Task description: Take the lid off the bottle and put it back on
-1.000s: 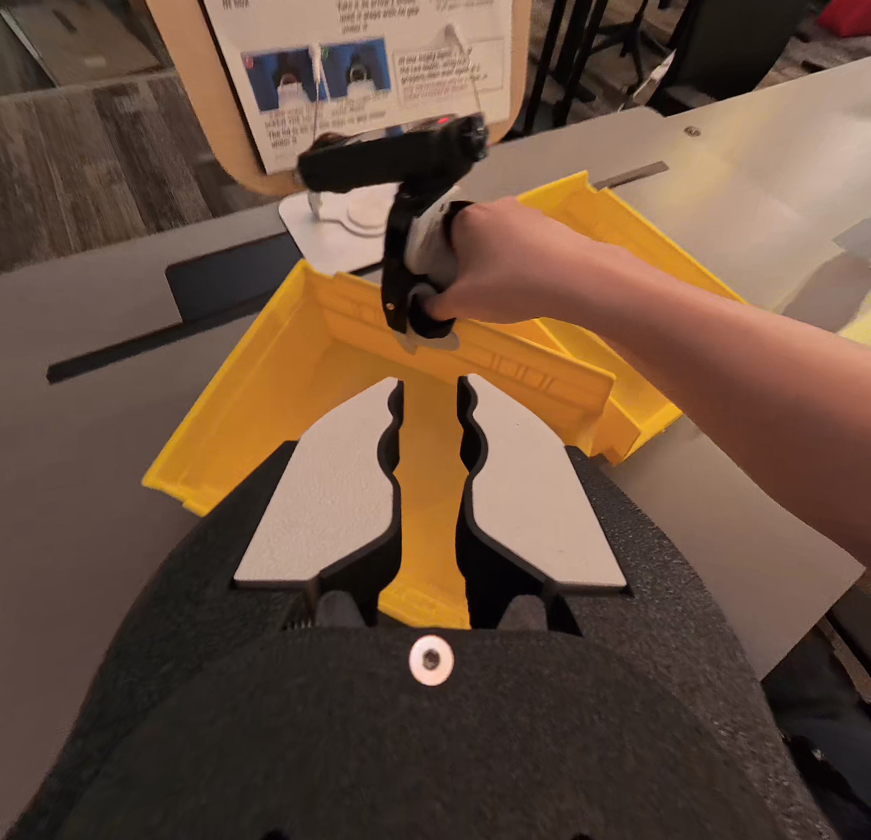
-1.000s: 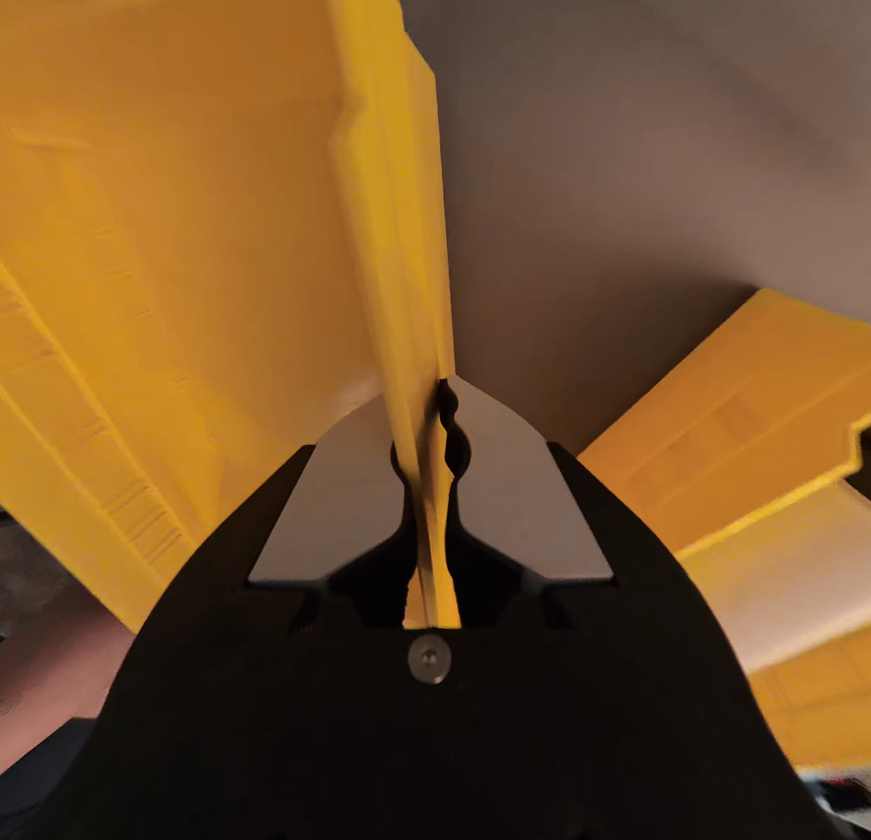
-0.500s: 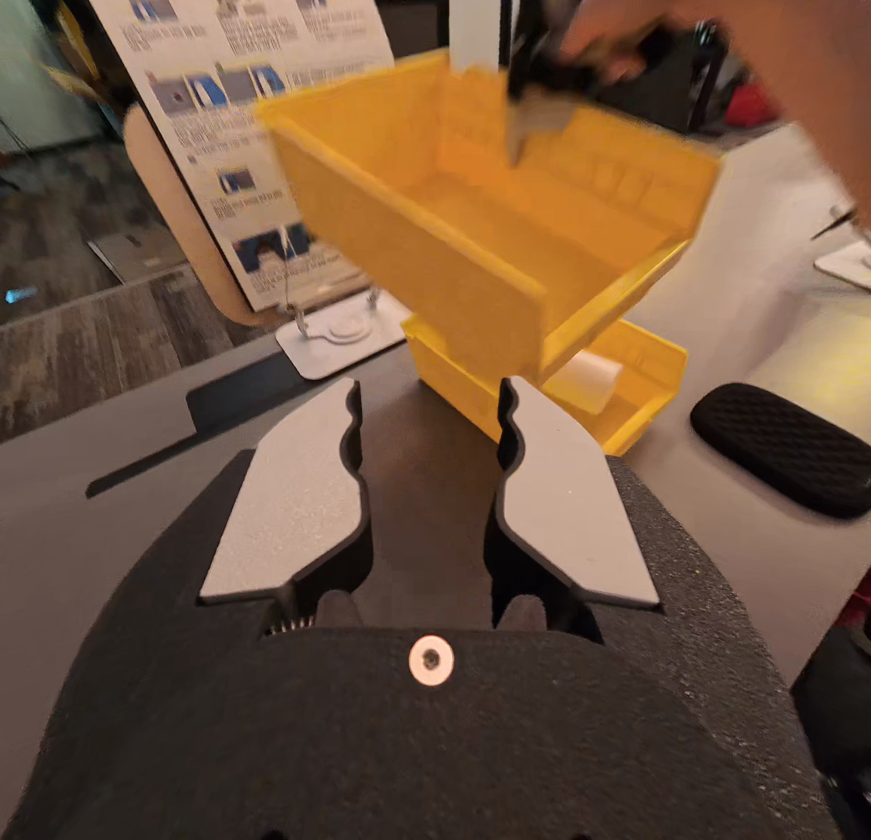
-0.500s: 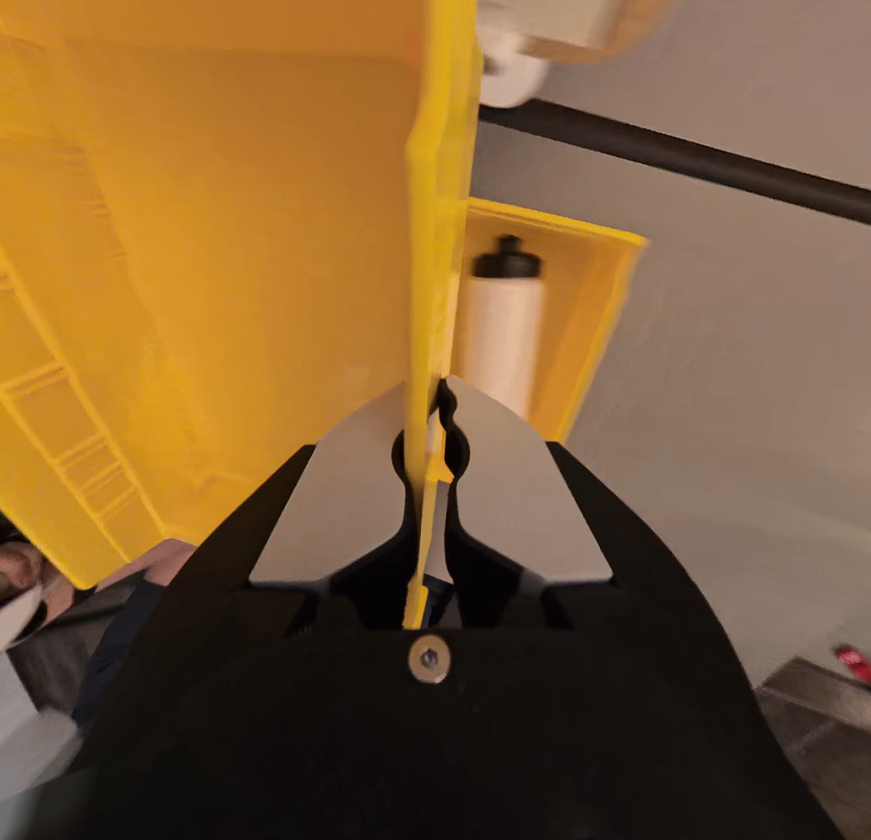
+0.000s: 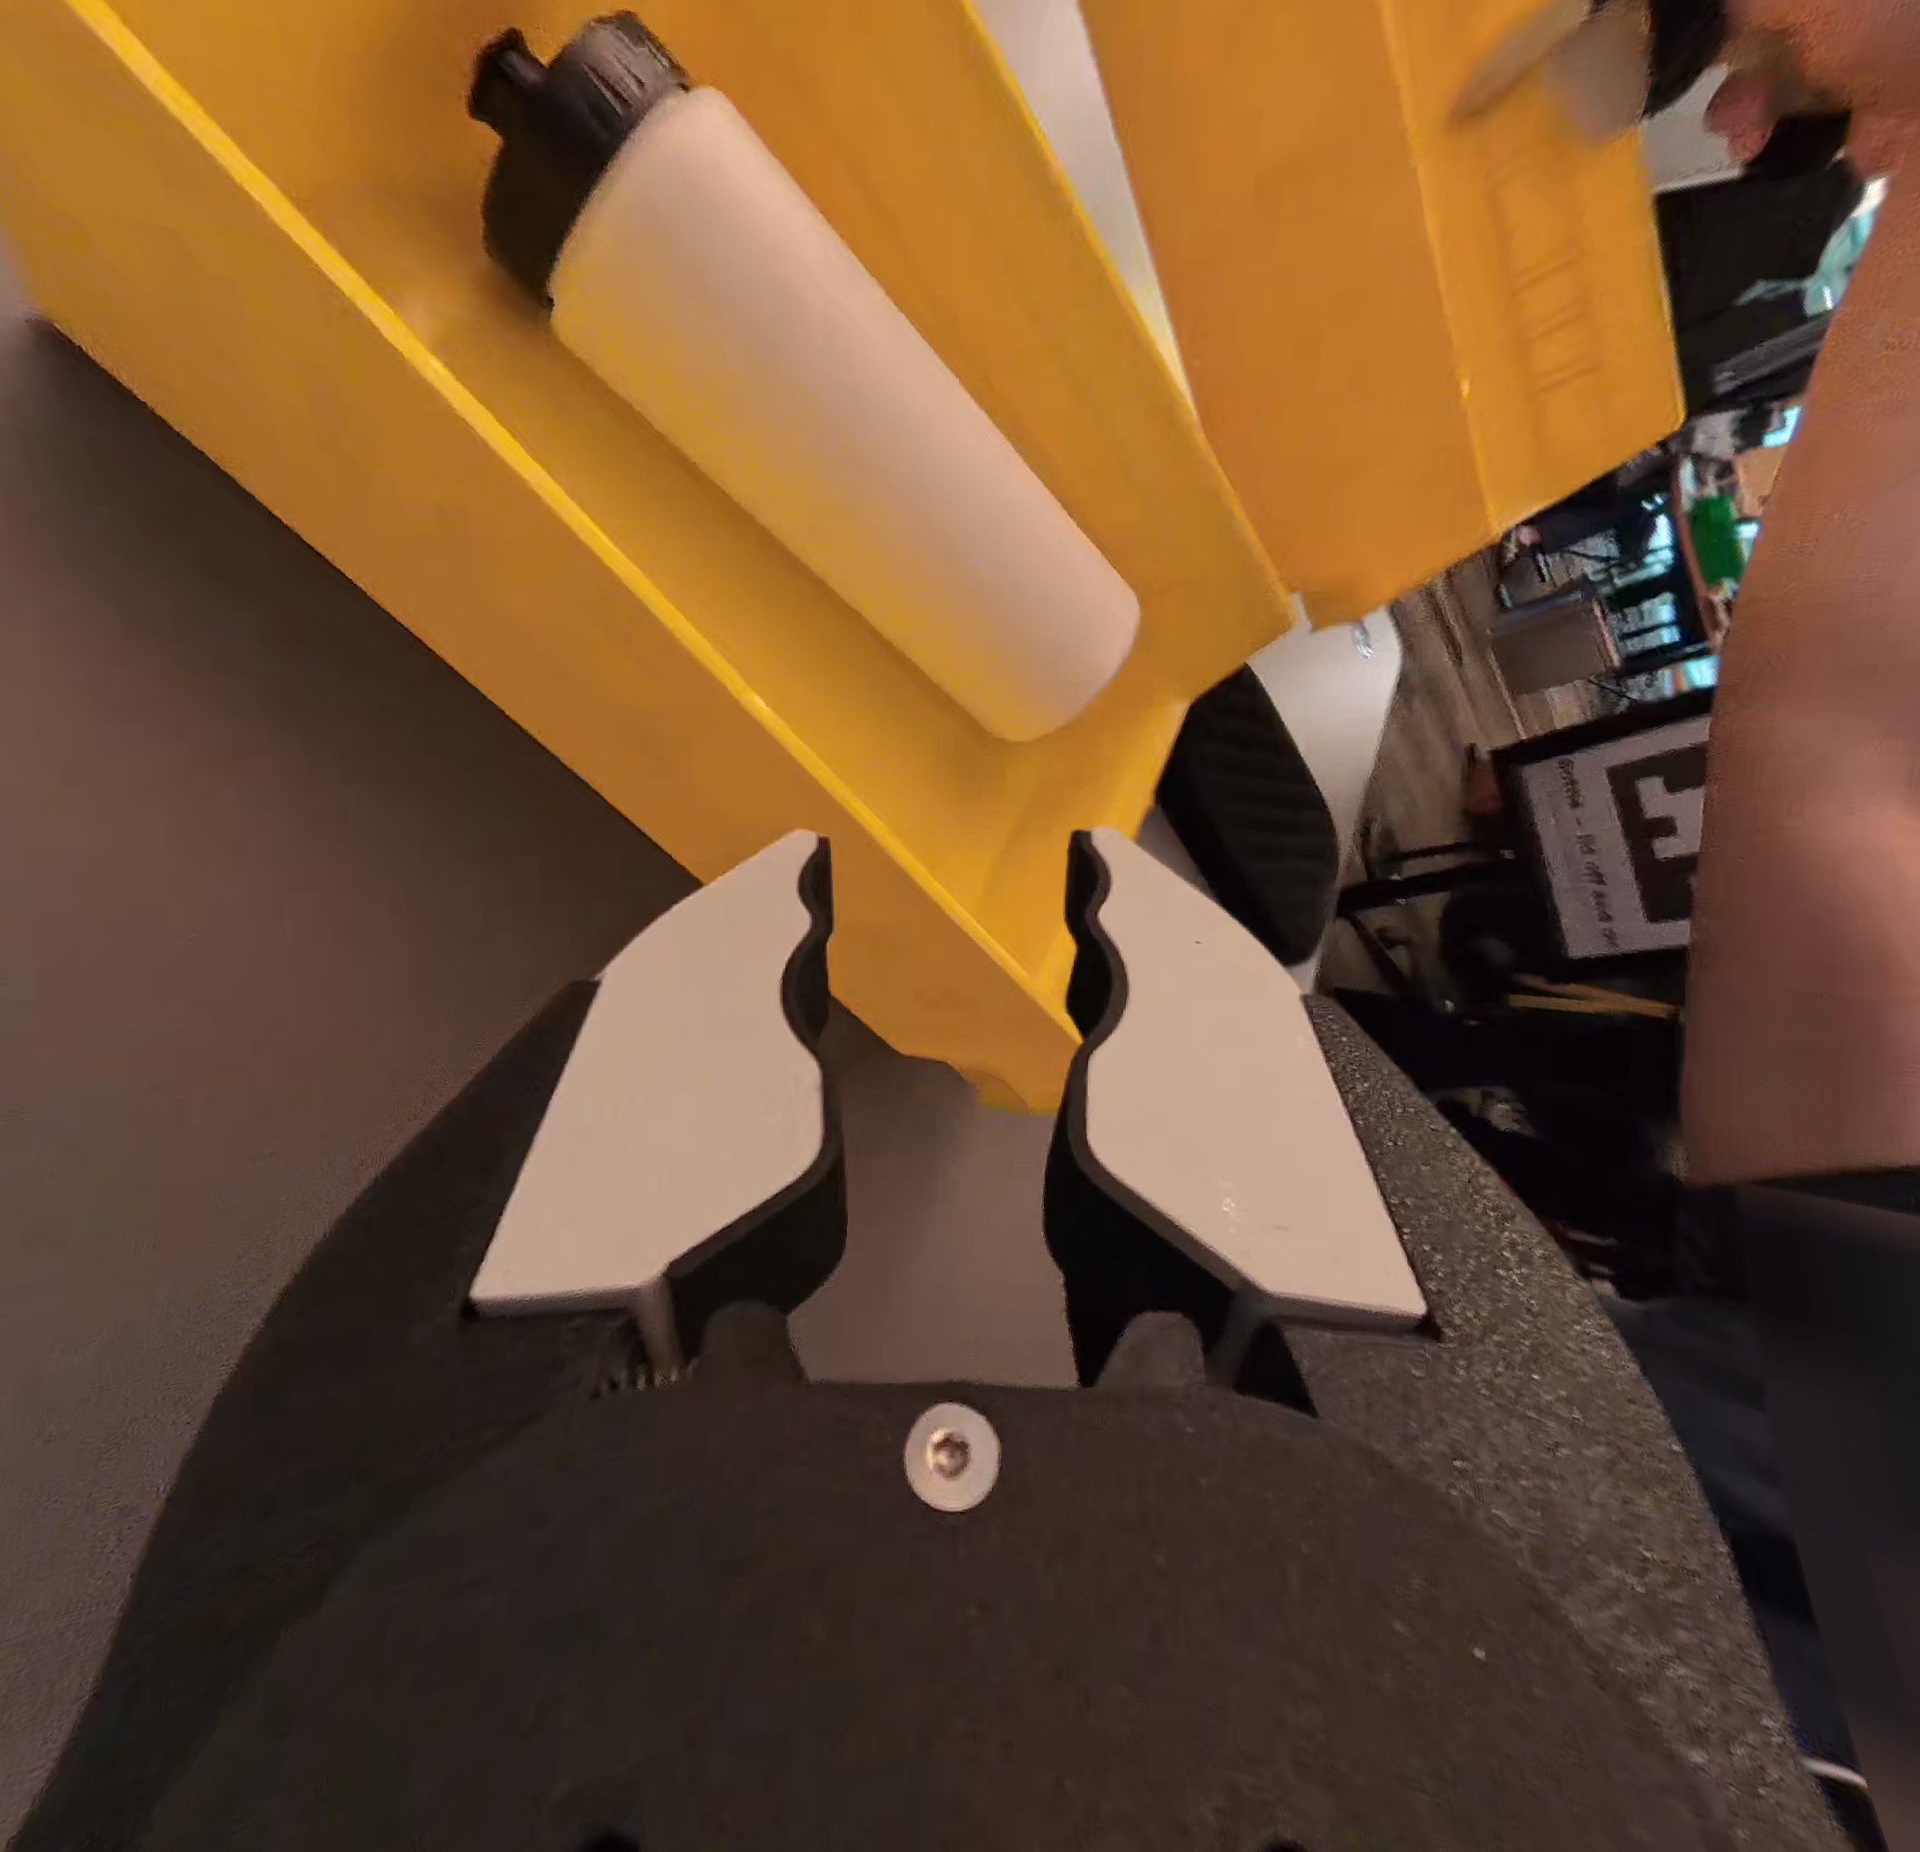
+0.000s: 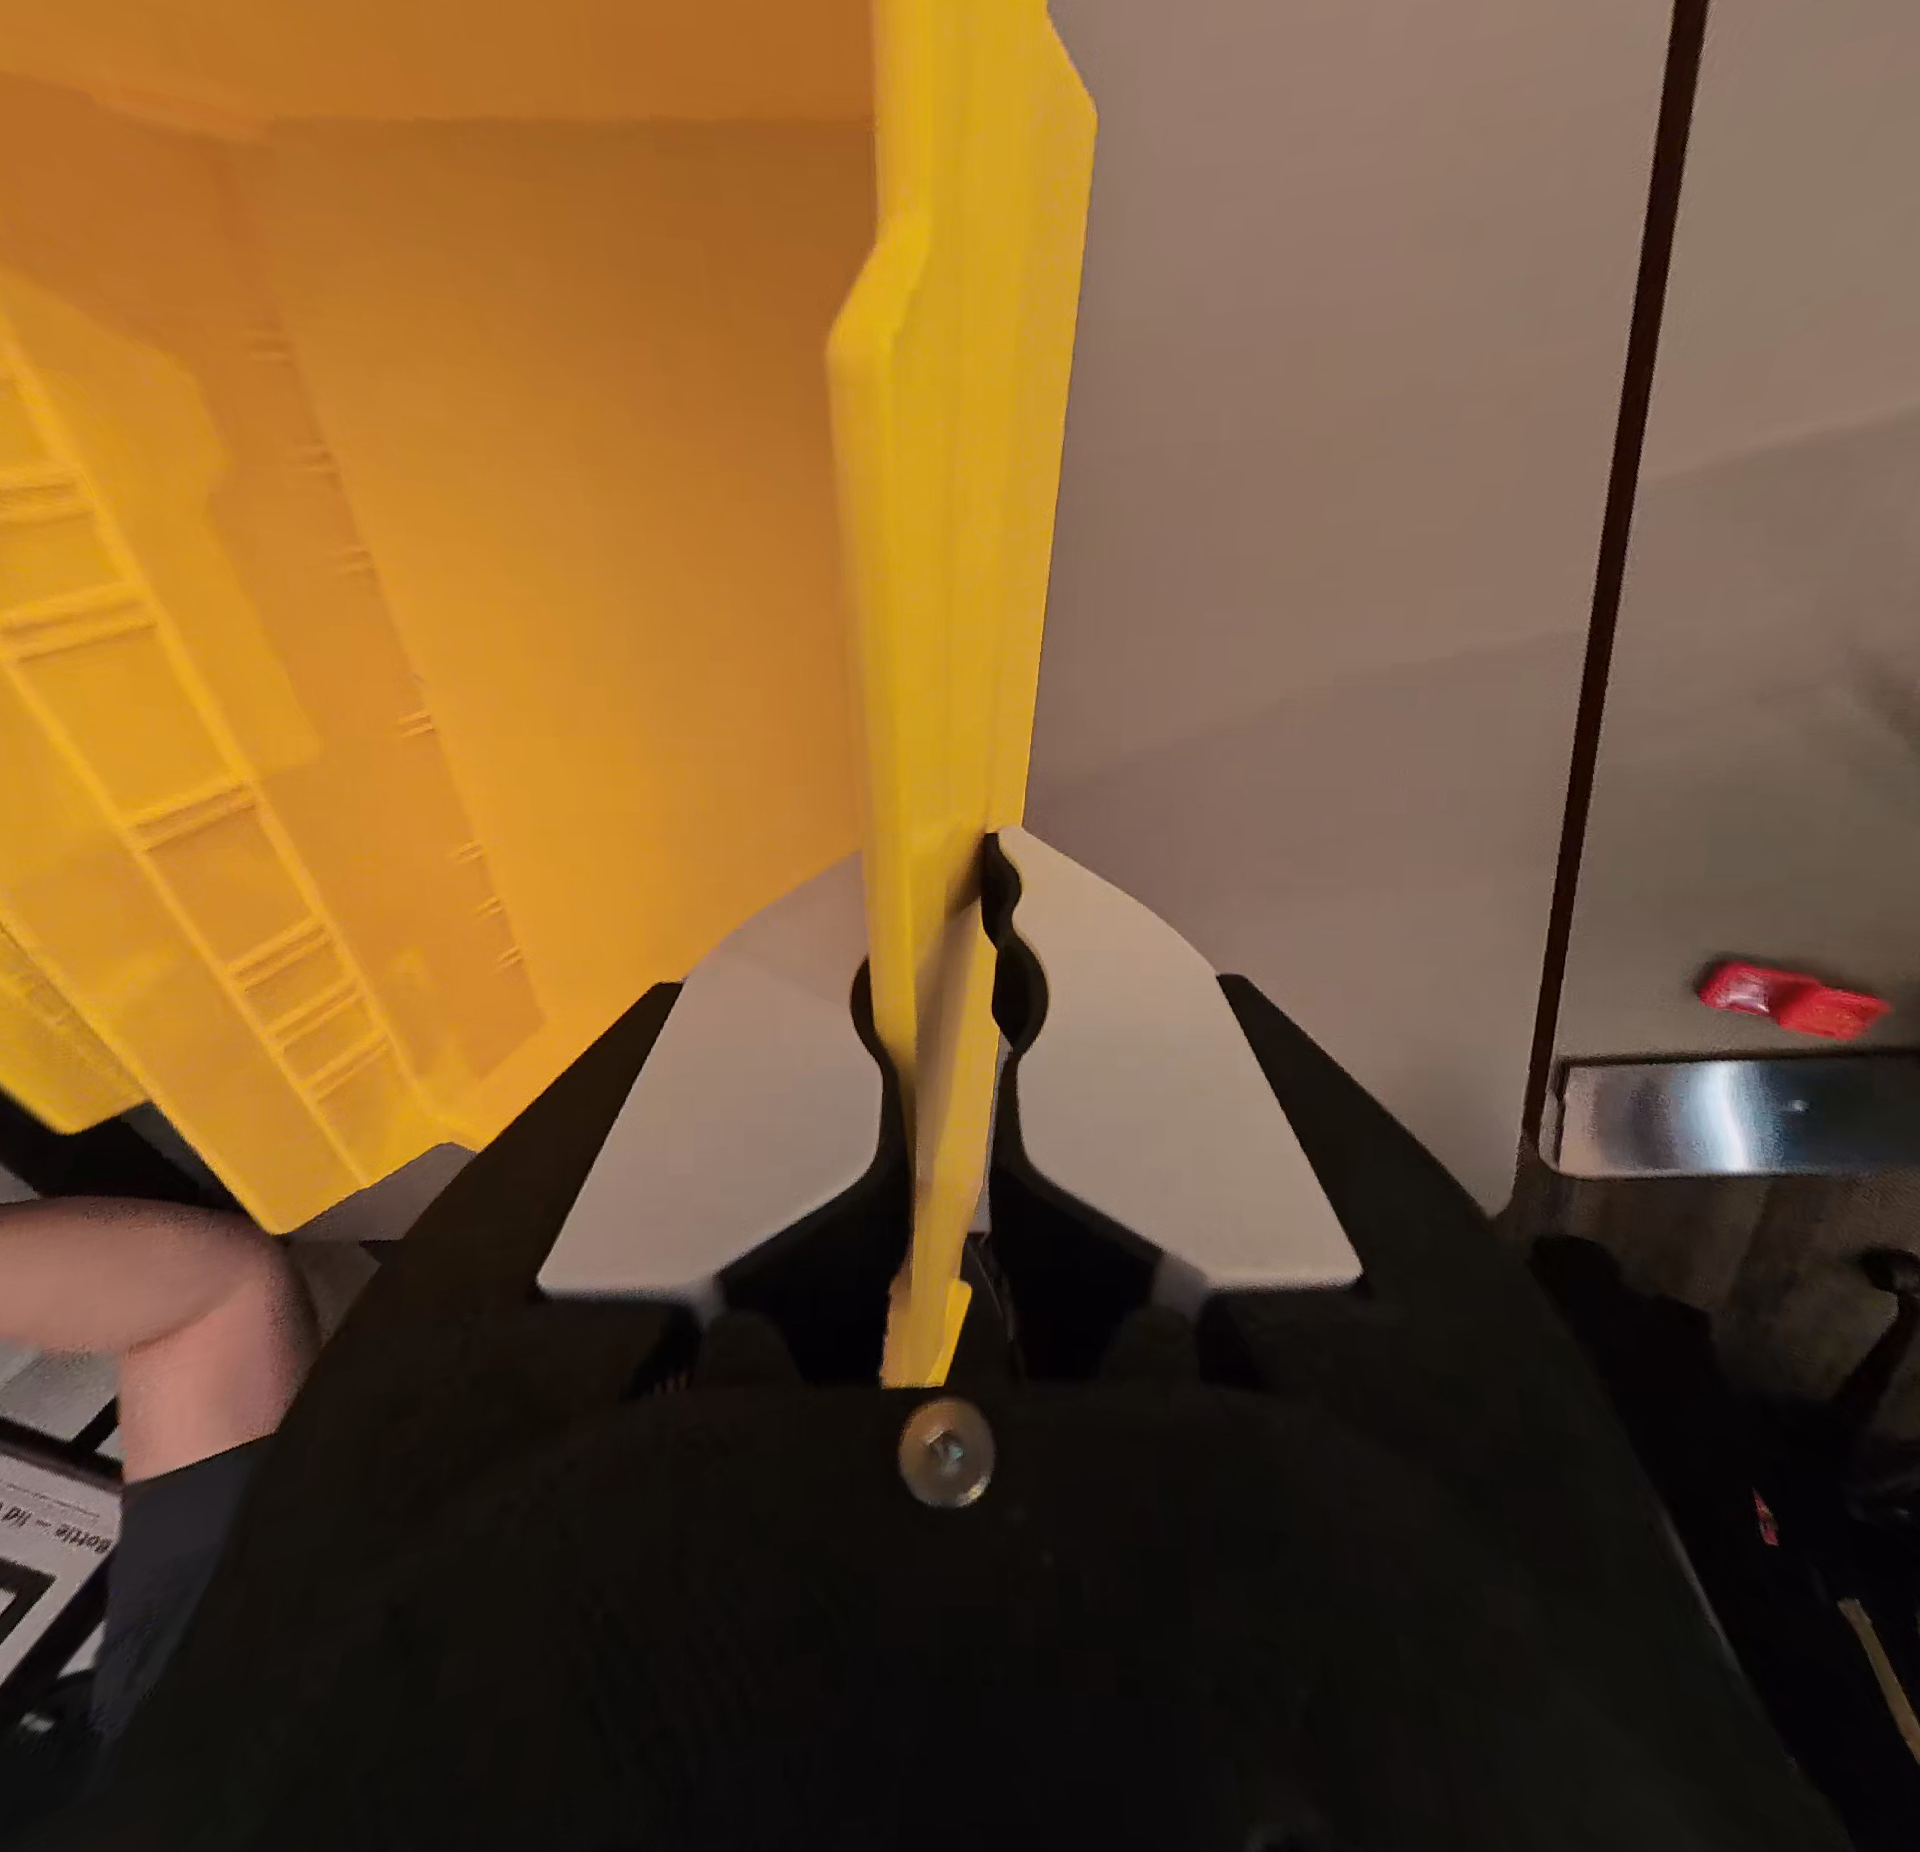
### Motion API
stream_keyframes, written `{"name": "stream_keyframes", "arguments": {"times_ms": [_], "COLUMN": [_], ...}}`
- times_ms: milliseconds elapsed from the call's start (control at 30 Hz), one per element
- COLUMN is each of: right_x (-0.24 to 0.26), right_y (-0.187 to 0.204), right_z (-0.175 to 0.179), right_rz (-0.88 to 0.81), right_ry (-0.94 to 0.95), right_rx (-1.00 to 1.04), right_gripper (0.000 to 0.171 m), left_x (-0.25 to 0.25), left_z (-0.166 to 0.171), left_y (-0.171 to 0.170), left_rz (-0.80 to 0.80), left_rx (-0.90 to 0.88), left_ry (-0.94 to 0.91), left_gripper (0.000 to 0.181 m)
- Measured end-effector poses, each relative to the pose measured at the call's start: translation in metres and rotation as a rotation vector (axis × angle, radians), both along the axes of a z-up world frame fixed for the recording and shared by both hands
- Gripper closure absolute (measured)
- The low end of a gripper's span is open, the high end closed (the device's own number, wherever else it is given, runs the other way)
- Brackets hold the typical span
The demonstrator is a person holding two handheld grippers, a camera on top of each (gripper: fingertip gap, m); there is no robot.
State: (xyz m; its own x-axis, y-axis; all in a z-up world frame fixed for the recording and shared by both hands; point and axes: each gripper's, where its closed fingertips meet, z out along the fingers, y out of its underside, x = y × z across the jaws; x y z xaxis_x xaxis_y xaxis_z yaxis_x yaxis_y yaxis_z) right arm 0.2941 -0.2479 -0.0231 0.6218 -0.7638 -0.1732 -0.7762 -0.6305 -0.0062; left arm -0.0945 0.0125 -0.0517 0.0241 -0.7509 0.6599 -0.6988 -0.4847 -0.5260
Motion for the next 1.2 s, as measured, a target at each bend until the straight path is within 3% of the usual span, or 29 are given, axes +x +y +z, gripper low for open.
{"name": "stream_keyframes", "arguments": {"times_ms": [167, 333, 500, 567, 667, 867, 1067, 1200], "right_x": [0.004, 0.001, -0.006, -0.013, -0.025, -0.051, -0.066, -0.074], "right_y": [0.003, 0.019, 0.044, 0.055, 0.072, 0.102, 0.120, 0.125], "right_z": [-0.061, -0.088, -0.102, -0.108, -0.113, -0.112, -0.112, -0.112], "right_rz": [0.083, 0.128, 0.139, 0.139, 0.140, 0.176, 0.199, 0.215], "right_ry": [0.059, 0.100, 0.135, 0.155, 0.183, 0.179, 0.179, 0.172], "right_rx": [0.001, 0.007, 0.060, 0.087, 0.137, 0.151, 0.149, 0.133], "right_gripper": [0.157, 0.157, 0.158, 0.158, 0.156, 0.156, 0.156, 0.157], "left_x": [0.013, 0.032, 0.041, 0.044, 0.038, 0.005, -0.061, -0.105], "left_z": [-0.028, -0.048, -0.051, -0.052, -0.052, -0.051, -0.050, -0.049], "left_y": [0.017, 0.030, 0.053, 0.063, 0.072, 0.114, 0.186, 0.215], "left_rz": [0.096, 0.083, 0.048, 0.073, 0.051, 0.124, 0.255, 0.315], "left_rx": [0.119, 0.242, 0.373, 0.351, 0.344, 0.304, 0.371, 0.360], "left_ry": [0.116, 0.337, 0.607, 0.680, 0.768, 0.784, 0.805, 0.816], "left_gripper": [0.128, 0.128, 0.144, 0.161, 0.172, 0.176, 0.177, 0.176]}}
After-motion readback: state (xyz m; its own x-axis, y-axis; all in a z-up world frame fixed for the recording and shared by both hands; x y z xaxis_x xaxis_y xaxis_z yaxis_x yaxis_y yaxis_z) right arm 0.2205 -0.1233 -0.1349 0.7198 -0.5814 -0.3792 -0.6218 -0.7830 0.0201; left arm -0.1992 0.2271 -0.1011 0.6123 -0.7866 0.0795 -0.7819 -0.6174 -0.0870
